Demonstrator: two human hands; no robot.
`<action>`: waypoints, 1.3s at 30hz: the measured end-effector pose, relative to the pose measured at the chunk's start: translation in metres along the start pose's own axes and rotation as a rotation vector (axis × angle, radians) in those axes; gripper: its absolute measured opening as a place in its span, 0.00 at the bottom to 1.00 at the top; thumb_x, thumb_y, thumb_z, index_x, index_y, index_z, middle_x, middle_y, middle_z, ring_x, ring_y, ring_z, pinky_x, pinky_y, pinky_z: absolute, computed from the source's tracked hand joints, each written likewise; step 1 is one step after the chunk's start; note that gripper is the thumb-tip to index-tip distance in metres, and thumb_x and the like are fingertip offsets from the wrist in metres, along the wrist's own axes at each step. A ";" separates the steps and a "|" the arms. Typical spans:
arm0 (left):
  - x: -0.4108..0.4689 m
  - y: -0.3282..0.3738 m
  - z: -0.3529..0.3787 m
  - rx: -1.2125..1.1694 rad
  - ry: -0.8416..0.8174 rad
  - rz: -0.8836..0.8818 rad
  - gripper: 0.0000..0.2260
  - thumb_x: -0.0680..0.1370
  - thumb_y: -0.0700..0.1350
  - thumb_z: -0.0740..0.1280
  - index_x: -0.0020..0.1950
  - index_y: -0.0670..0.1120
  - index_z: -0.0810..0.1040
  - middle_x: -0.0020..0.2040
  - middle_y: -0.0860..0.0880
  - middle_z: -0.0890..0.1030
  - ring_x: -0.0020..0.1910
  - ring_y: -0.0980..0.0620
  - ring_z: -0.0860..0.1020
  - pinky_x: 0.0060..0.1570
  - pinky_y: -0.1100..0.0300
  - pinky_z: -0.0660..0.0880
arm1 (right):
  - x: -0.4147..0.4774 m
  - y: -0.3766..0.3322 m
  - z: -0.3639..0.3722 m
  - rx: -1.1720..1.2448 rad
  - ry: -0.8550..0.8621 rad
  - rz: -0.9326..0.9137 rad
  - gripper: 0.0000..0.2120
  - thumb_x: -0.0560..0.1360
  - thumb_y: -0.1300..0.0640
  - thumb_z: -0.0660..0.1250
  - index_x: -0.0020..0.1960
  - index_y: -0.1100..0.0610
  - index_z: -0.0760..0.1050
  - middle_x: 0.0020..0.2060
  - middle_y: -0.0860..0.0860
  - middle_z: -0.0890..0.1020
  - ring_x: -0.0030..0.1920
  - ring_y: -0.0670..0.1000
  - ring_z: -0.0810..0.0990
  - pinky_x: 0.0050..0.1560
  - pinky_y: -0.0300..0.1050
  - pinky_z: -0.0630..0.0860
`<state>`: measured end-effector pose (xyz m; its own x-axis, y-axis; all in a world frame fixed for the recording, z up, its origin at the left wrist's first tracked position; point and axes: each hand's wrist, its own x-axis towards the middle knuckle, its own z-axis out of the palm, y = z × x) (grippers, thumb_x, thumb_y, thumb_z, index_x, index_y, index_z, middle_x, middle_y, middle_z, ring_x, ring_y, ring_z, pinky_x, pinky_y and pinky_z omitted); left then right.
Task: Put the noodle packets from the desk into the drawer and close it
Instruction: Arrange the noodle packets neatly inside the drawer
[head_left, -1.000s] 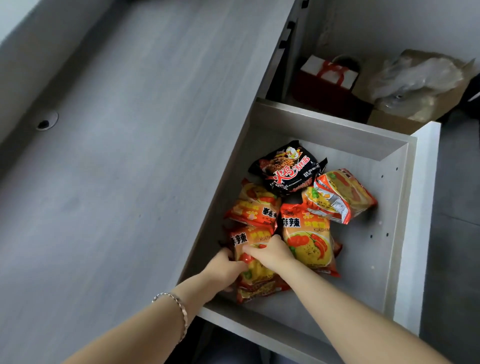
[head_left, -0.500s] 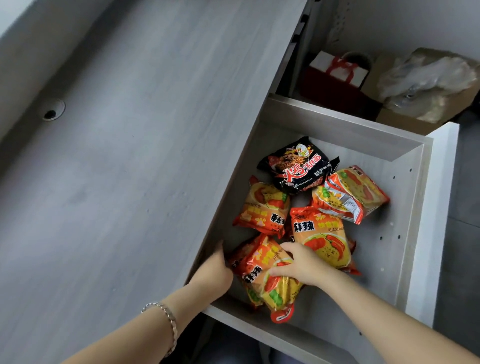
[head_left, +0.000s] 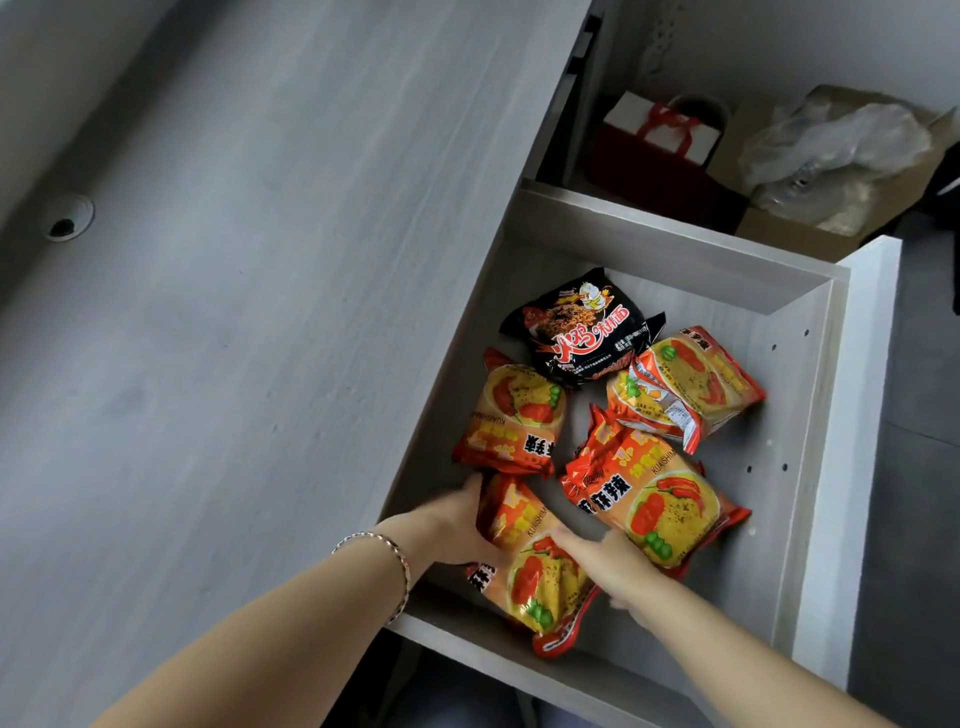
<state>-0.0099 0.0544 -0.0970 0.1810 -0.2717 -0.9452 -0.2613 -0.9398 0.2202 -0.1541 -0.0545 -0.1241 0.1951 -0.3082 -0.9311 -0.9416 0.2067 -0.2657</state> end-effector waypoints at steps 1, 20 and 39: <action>0.002 -0.001 0.002 0.011 -0.011 -0.052 0.50 0.71 0.52 0.74 0.78 0.45 0.41 0.74 0.45 0.66 0.72 0.44 0.67 0.71 0.52 0.67 | -0.001 -0.001 0.001 0.102 -0.023 -0.010 0.31 0.72 0.44 0.67 0.69 0.60 0.66 0.64 0.55 0.75 0.65 0.56 0.73 0.61 0.47 0.70; -0.001 -0.005 0.000 0.656 0.231 0.238 0.29 0.76 0.50 0.61 0.76 0.49 0.58 0.74 0.47 0.63 0.77 0.45 0.53 0.77 0.47 0.42 | 0.012 -0.012 0.049 0.165 -0.101 -0.172 0.33 0.71 0.58 0.71 0.71 0.60 0.60 0.62 0.59 0.76 0.61 0.56 0.76 0.64 0.53 0.74; 0.007 -0.003 0.007 0.707 0.235 0.039 0.28 0.76 0.61 0.58 0.73 0.50 0.63 0.71 0.44 0.68 0.71 0.41 0.64 0.75 0.47 0.50 | 0.013 -0.014 -0.074 -0.913 0.372 -0.271 0.59 0.57 0.30 0.69 0.74 0.62 0.51 0.72 0.59 0.63 0.73 0.58 0.61 0.74 0.52 0.55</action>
<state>-0.0141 0.0566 -0.1057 0.3362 -0.4139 -0.8460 -0.8048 -0.5928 -0.0299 -0.1591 -0.1301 -0.1143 0.4816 -0.5402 -0.6902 -0.7583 -0.6517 -0.0190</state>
